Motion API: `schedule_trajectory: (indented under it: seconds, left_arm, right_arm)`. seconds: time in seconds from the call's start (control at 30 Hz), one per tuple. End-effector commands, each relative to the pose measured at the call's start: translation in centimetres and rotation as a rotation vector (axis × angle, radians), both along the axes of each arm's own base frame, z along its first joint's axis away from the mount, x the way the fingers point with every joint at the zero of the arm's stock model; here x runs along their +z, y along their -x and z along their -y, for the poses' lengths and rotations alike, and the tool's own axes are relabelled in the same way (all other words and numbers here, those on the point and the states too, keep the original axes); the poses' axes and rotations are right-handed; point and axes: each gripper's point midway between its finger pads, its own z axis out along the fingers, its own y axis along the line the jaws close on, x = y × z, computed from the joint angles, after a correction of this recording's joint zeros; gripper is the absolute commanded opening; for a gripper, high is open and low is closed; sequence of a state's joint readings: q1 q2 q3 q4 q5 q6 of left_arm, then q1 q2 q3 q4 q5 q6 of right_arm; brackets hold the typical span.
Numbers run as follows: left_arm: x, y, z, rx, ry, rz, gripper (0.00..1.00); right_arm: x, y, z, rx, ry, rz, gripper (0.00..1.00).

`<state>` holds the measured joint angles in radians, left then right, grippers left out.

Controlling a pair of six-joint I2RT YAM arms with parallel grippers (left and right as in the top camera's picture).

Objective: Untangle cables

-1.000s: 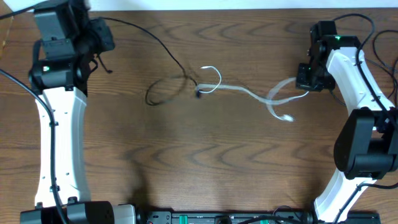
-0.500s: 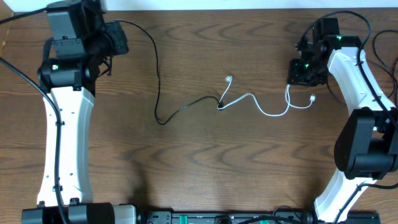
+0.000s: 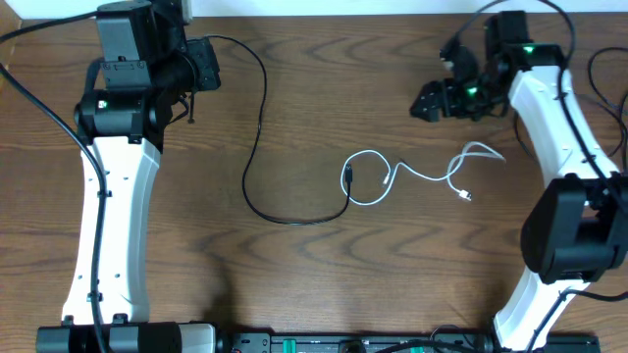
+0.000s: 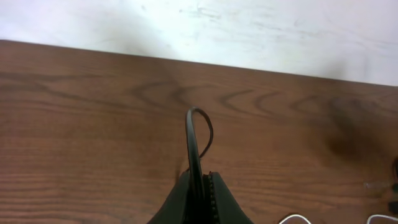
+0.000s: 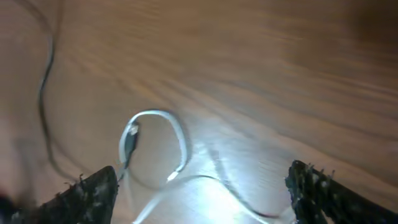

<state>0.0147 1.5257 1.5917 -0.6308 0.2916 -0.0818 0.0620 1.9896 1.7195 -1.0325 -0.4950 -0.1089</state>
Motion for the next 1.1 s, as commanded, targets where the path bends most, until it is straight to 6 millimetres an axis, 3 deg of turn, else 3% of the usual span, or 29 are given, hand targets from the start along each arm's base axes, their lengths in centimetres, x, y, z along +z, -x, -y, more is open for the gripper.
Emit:
schedule_trajectory:
  seconds: [0.0, 0.17, 0.23, 0.57, 0.77, 1.07]
  left_arm:
    - [0.5, 0.6, 0.3, -0.01, 0.014, 0.0, 0.07]
    - [0.4, 0.7, 0.3, -0.01, 0.014, -0.003, 0.07]
    - [0.4, 0.7, 0.3, -0.01, 0.014, -0.004, 0.07]
    - [0.4, 0.7, 0.3, -0.009, 0.014, -0.004, 0.08]
    - [-0.1, 0.6, 0.3, -0.009, 0.014, -0.015, 0.07]
    - [-1.8, 0.2, 1.7, -0.041, 0.014, -0.056, 0.07]
  right_arm:
    - [-0.5, 1.9, -3.7, 0.052, -0.04, -0.067, 0.79]
    - [-3.3, 4.0, -3.3, -0.148, 0.184, -0.212, 0.73]
    - [-4.2, 5.8, -3.1, -0.221, 0.282, -0.281, 0.7]
    - [-5.9, 10.5, -3.2, -0.198, 0.374, -0.428, 0.64]
    - [-7.5, 11.2, -3.2, -0.227, 0.379, -0.454, 0.6]
    - [-11.0, 12.1, -3.6, -0.233, 0.371, -0.441, 0.43]
